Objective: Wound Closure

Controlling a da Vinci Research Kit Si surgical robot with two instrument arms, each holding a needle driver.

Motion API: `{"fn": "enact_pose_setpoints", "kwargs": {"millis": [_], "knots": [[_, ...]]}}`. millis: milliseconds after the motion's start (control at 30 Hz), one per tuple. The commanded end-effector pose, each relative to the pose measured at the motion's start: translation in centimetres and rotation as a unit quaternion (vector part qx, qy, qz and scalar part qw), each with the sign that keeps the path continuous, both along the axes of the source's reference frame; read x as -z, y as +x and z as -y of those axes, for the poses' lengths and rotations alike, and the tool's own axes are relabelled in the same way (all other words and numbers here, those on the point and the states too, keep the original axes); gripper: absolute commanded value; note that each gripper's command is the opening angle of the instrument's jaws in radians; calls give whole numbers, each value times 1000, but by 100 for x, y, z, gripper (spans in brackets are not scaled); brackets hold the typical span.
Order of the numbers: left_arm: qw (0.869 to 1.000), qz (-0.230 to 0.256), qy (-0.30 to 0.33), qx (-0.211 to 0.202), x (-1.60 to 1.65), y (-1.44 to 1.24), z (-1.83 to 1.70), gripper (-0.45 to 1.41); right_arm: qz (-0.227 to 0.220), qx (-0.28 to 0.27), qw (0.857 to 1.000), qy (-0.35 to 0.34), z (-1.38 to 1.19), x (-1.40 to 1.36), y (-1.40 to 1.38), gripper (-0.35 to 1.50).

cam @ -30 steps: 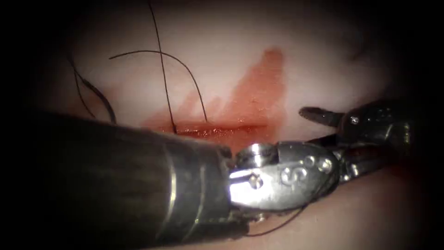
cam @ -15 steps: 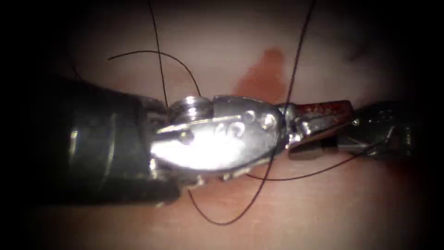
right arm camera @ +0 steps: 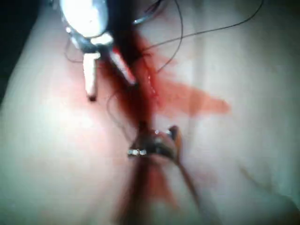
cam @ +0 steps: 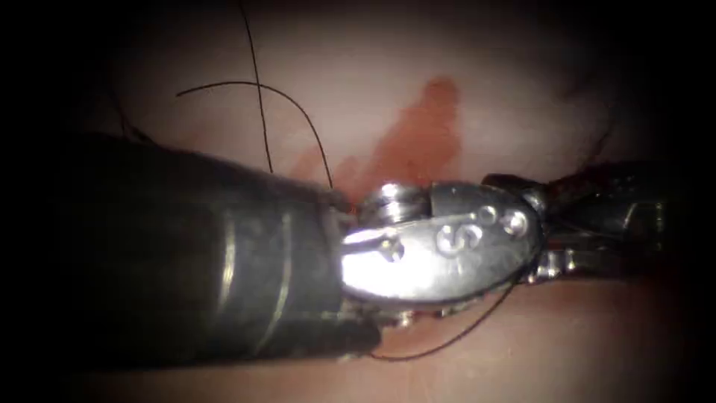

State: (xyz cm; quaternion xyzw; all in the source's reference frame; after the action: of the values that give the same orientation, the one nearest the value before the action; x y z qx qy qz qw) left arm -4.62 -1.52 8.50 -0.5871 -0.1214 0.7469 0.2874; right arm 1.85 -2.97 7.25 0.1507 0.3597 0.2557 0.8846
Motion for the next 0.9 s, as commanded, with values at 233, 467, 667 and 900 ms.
{"fn": "enact_pose_setpoints", "kwargs": {"millis": [233,467,667,900], "knots": [[999,19,1,-27,-5,-27,15,83,-2,3,1000,1,8,-7,6,118],[999,15,5,-31,-21,-36,20,79,-2,4,1000,2,9,-9,9,118],[1000,4,7,-20,-33,-32,15,-18,-4,7,1000,5,12,-12,17,118],[999,-20,-27,-6,-23,-13,21,-45,-5,9,1000,6,13,-10,17,118]]}}
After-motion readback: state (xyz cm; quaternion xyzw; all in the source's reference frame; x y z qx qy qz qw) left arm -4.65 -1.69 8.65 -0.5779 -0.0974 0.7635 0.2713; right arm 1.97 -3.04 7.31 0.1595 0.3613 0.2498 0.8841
